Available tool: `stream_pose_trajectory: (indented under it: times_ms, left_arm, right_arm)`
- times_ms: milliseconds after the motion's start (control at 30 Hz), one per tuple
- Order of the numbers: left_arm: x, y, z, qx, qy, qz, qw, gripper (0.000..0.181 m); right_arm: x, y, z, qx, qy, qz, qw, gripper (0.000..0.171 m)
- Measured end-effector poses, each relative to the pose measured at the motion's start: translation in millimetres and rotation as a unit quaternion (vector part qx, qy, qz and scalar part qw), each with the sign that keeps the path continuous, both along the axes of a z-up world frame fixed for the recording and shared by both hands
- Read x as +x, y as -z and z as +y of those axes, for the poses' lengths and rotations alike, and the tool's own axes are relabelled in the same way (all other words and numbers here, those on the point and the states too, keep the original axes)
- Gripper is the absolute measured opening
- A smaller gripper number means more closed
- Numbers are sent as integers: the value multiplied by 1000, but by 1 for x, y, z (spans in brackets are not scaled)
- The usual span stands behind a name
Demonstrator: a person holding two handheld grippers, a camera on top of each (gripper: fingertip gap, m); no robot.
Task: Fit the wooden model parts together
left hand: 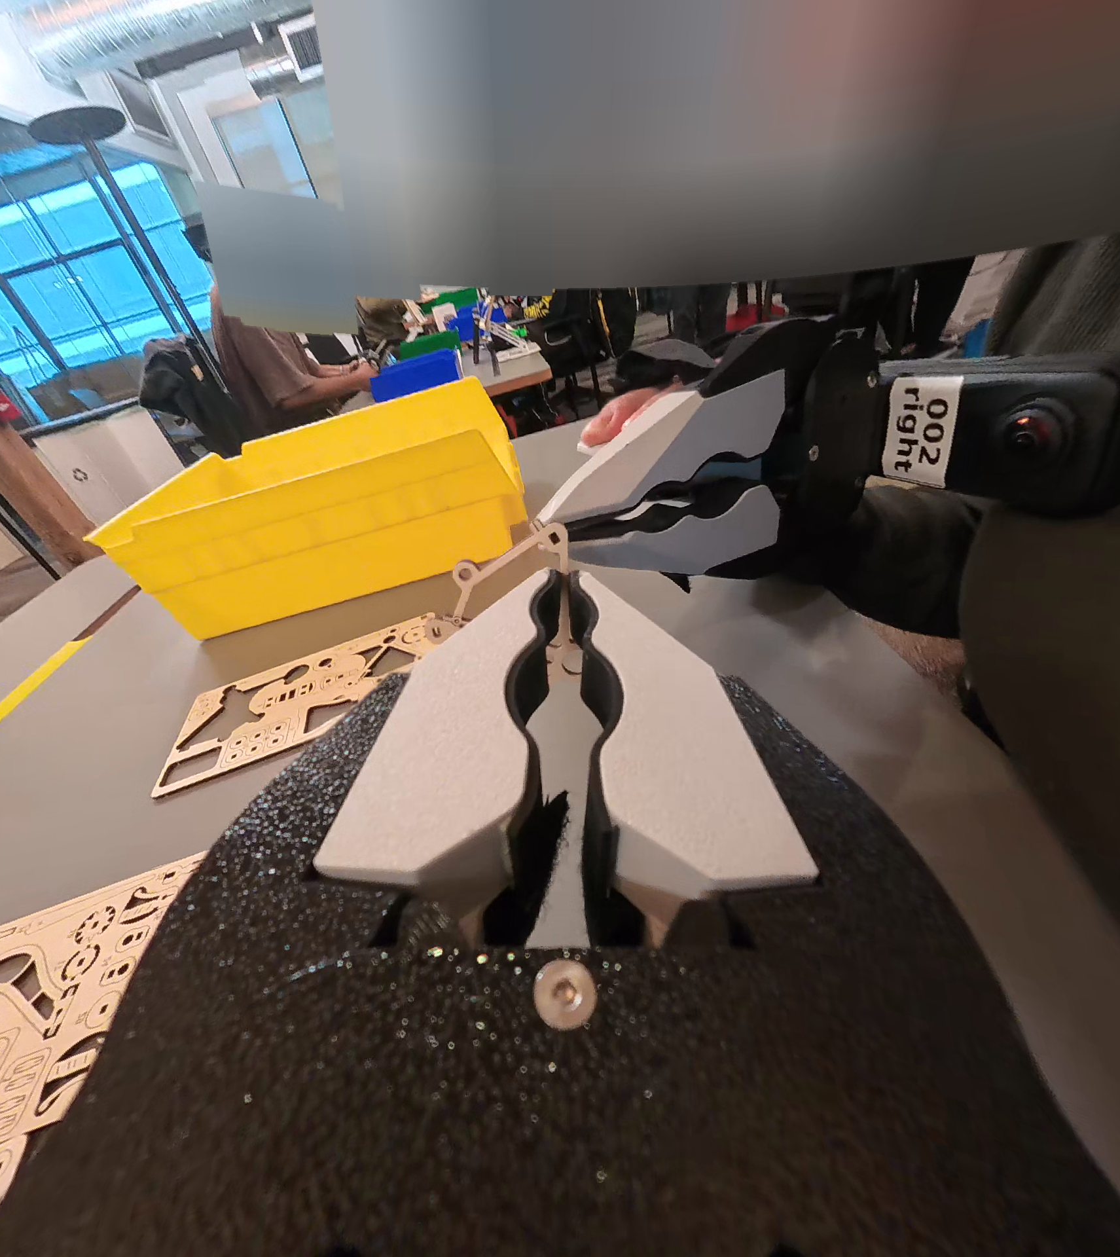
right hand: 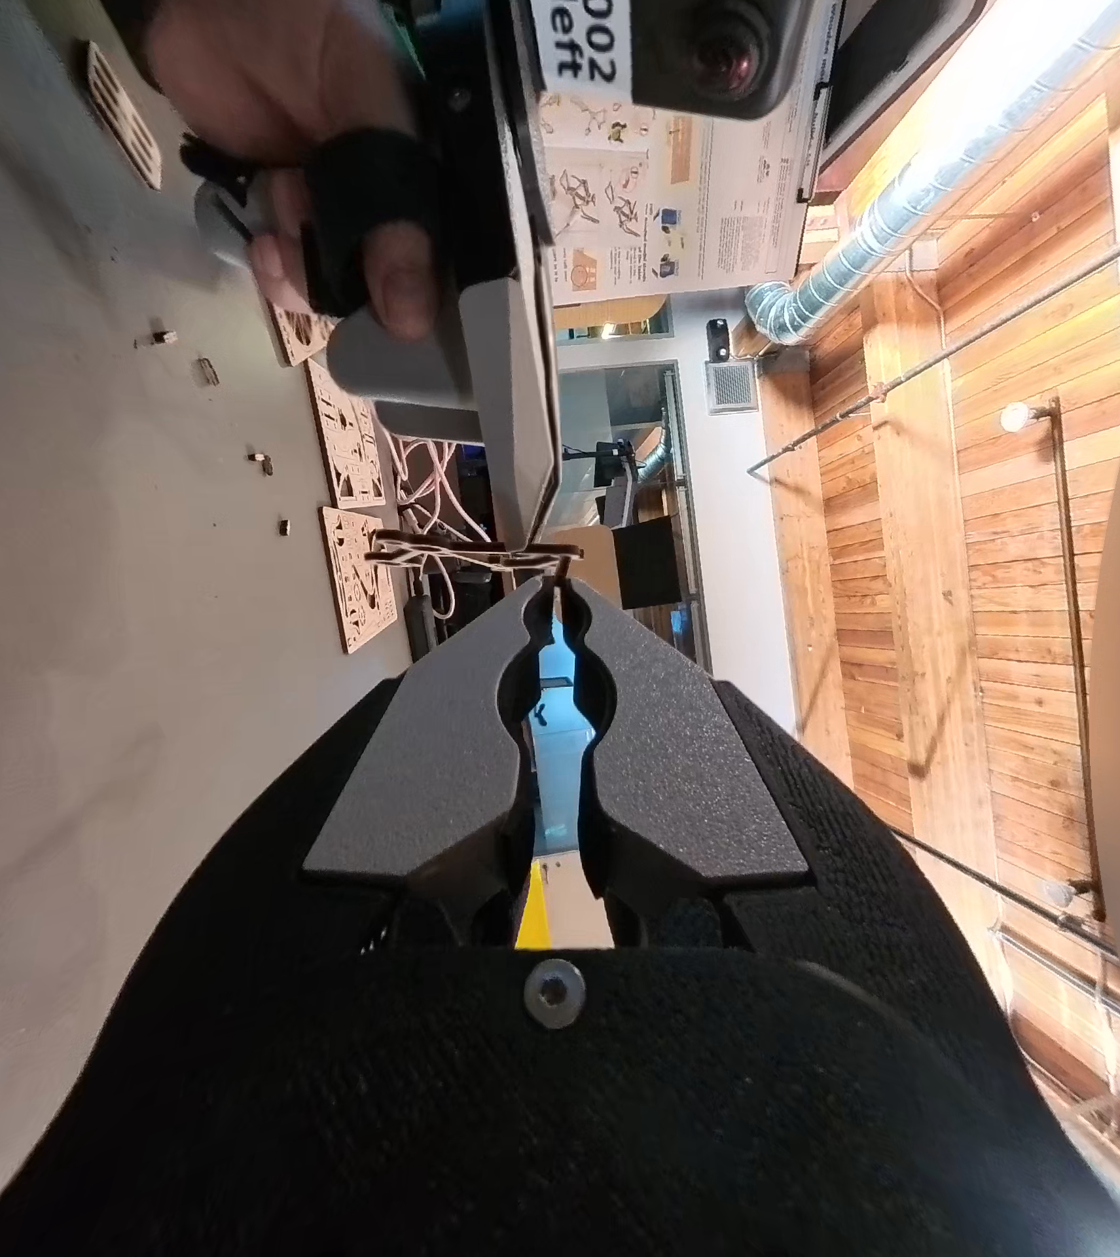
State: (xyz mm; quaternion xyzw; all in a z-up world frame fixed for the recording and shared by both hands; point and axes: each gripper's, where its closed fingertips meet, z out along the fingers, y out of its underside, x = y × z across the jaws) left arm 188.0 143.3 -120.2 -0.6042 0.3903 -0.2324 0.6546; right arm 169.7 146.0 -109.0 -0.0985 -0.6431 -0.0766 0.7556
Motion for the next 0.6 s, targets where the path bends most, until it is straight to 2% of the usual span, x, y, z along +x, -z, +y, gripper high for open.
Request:
stream_pose_trajectory:
  times_ms: [67,200,433,600]
  left_arm:
    - [-1,2,0,-17,7,18,1000,0]
    - [1,20,4,-145,20,44,988,0]
    - [-18,47,15,-246,-39,74,966,0]
    - [-27,50,15,-287,-52,97,951,0]
  right_arm:
    - [-1,3,1,-12,-5,-9,1000,0]
    - [-9,18,7,-45,-4,-47,998,0]
    - [-19,36,17,-94,13,-89,992,0]
    - [-20,47,29,-124,36,-114,985,0]
